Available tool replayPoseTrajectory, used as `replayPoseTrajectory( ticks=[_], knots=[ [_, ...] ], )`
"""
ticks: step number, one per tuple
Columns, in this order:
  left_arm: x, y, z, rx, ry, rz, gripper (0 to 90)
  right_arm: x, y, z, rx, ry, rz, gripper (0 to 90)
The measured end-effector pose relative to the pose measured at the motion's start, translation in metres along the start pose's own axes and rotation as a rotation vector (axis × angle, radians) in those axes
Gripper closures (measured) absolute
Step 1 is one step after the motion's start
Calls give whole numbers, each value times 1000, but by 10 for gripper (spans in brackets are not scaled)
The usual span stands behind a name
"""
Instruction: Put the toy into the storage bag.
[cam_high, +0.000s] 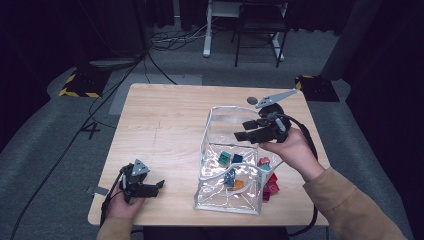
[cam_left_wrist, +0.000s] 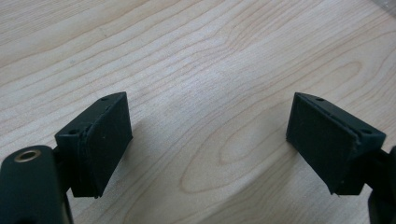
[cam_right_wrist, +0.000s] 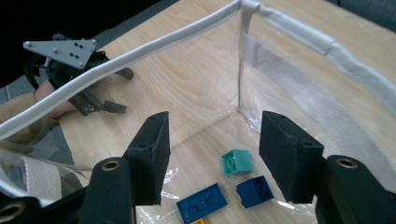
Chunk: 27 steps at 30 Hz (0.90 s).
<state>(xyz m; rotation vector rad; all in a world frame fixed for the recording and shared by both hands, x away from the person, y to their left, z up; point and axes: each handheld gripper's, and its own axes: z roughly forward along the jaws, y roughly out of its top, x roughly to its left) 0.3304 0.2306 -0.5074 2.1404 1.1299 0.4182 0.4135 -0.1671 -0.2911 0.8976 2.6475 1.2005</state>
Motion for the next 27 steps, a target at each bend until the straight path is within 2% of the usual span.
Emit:
replayPoseTrajectory(
  ticks=[5, 18, 27],
  knots=[
    [0, 0, 0, 0, 0, 0, 145, -6, -5, -17, -36, -22, 8, 431],
    [0, 0, 0, 0, 0, 0, 144, -26, -28, -60, -144, -115, 36, 421],
    [0, 0, 0, 1, 0, 1, 144, -43, -44, -85, -185, -175, 69, 419]
  ],
)
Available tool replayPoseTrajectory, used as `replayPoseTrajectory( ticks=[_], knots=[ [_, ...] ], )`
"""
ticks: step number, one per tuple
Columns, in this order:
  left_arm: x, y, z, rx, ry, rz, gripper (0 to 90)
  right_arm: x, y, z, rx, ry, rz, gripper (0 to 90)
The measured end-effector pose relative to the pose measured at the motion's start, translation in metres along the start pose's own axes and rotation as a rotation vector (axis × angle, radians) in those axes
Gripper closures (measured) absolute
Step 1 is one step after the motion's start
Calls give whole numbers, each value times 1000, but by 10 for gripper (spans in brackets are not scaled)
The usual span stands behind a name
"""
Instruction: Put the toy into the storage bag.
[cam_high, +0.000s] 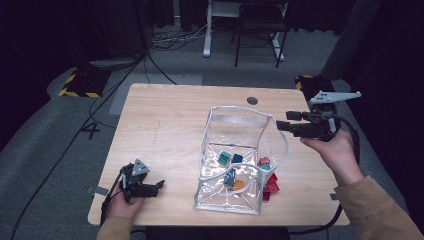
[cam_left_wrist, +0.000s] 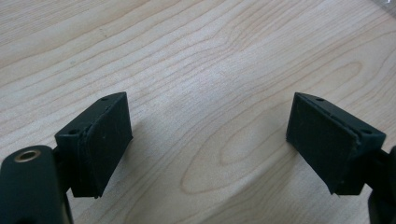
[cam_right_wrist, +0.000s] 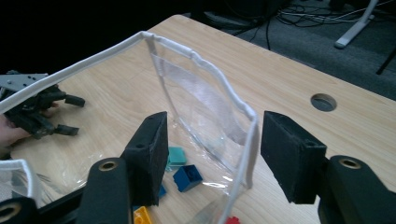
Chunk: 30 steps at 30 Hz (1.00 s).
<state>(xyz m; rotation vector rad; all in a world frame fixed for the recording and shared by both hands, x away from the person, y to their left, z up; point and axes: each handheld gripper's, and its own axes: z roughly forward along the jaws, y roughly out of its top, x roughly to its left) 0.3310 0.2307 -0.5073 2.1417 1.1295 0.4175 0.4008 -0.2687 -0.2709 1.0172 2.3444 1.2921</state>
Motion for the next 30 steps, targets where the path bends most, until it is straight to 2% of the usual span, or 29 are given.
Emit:
replayPoseTrajectory(
  ticks=[3, 10, 15, 22, 30],
  knots=[
    [0, 0, 0, 0, 0, 1, 144, -8, -5, -7, -11, -20, 21, 419],
    [0, 0, 0, 0, 0, -1, 144, -20, -14, -16, -23, -53, 29, 419],
    [0, 0, 0, 1, 0, -1, 145, -29, -21, -19, -27, -78, 52, 420],
    [0, 0, 0, 0, 0, -1, 144, -37, -36, -17, -29, -110, 74, 423],
    [0, 0, 0, 0, 1, 0, 145, -47, -64, 1, 22, -132, 103, 428]
  ],
)
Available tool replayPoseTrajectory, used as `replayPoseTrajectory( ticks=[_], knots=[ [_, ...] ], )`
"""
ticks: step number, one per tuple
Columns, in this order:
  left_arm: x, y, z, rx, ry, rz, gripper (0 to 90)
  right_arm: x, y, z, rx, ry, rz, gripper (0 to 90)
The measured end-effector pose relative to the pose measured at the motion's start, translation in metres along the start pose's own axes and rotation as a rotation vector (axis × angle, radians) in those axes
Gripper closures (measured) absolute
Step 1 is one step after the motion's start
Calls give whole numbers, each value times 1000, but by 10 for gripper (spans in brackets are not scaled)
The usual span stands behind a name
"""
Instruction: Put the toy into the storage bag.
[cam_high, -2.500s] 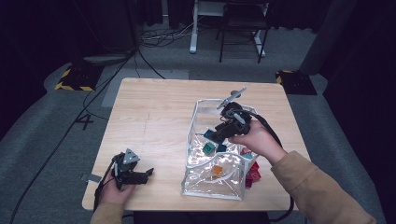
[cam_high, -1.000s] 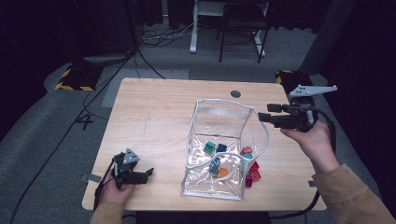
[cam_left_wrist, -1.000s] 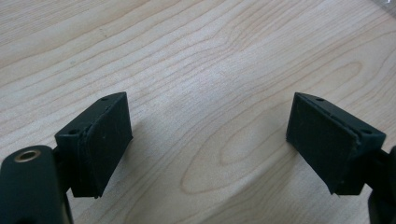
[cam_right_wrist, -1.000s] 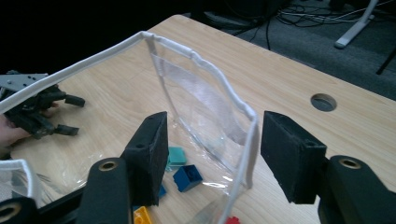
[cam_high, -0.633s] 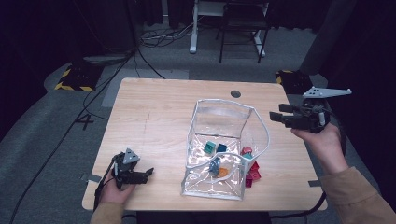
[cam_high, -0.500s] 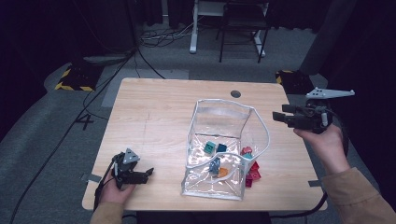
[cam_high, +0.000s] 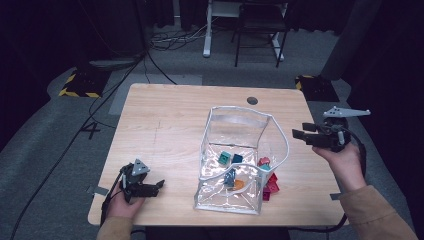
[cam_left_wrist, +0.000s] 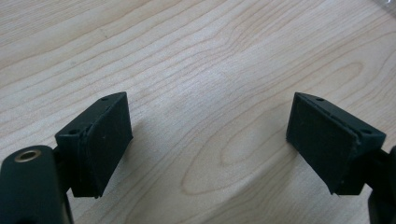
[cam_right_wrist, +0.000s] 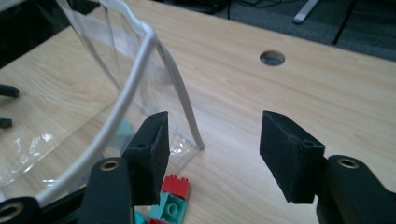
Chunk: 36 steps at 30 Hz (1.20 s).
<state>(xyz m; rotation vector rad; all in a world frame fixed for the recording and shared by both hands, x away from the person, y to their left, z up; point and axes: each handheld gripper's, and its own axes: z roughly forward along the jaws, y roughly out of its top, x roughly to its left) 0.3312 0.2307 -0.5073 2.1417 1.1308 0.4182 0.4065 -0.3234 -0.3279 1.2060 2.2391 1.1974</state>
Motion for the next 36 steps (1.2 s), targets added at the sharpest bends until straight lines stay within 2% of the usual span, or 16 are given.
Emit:
replayPoseTrajectory(
  ticks=[9, 17, 21, 26, 36],
  knots=[
    [0, 0, 0, 0, 0, 0, 145, -3, -31, 24, 53, 10, 24, 430],
    [0, 0, 0, 0, 0, 0, 145, 0, -55, 51, 95, 43, 58, 427],
    [0, 0, 0, 0, 0, 0, 145, 1, -63, 64, 114, 47, 58, 431],
    [0, 0, 0, 0, 0, 0, 145, 1, -71, 81, 127, 60, 83, 436],
    [0, 0, 0, 0, 0, 0, 145, 4, -83, 118, 186, 73, 88, 452]
  ],
)
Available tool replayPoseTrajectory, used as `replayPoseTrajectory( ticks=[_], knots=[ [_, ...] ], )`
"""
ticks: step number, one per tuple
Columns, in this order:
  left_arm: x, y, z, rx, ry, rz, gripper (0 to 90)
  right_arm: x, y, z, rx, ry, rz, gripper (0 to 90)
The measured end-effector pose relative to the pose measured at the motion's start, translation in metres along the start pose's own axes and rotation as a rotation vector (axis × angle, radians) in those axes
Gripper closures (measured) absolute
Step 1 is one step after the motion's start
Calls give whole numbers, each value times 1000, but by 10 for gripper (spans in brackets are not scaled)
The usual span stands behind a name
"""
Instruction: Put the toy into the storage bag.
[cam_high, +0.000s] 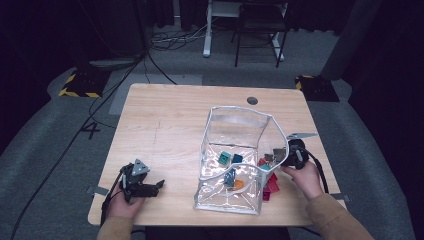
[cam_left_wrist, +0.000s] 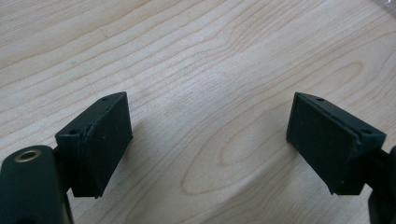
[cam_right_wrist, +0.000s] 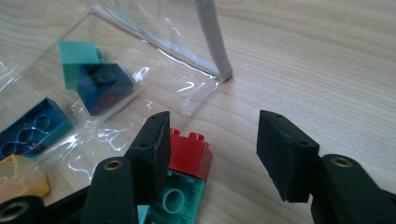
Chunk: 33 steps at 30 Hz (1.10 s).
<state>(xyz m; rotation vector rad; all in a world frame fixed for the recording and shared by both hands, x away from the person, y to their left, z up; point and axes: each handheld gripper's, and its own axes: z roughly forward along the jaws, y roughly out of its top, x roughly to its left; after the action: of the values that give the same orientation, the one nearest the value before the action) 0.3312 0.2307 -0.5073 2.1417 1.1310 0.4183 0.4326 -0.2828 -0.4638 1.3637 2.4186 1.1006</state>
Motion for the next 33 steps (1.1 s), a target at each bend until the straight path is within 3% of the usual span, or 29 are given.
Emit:
replayPoseTrajectory(
  ticks=[12, 17, 20, 22, 27, 33],
  knots=[
    [0, 0, 0, 0, 0, 0, 145, 15, 0, 17, 18, 37, -23, 444],
    [0, 0, 0, 0, 0, 0, 145, 14, -2, 22, 41, -15, -51, 456],
    [0, 0, 0, 0, 0, 0, 145, 11, -1, 20, 49, -49, -54, 547],
    [0, 0, 0, 0, 0, 0, 145, 9, -2, 20, 55, -71, -64, 561],
    [0, 0, 0, 0, 0, 0, 145, 4, -2, 17, 46, -85, -54, 578],
    [0, 0, 0, 0, 0, 0, 145, 0, 3, 0, 2, -80, -47, 588]
  ],
)
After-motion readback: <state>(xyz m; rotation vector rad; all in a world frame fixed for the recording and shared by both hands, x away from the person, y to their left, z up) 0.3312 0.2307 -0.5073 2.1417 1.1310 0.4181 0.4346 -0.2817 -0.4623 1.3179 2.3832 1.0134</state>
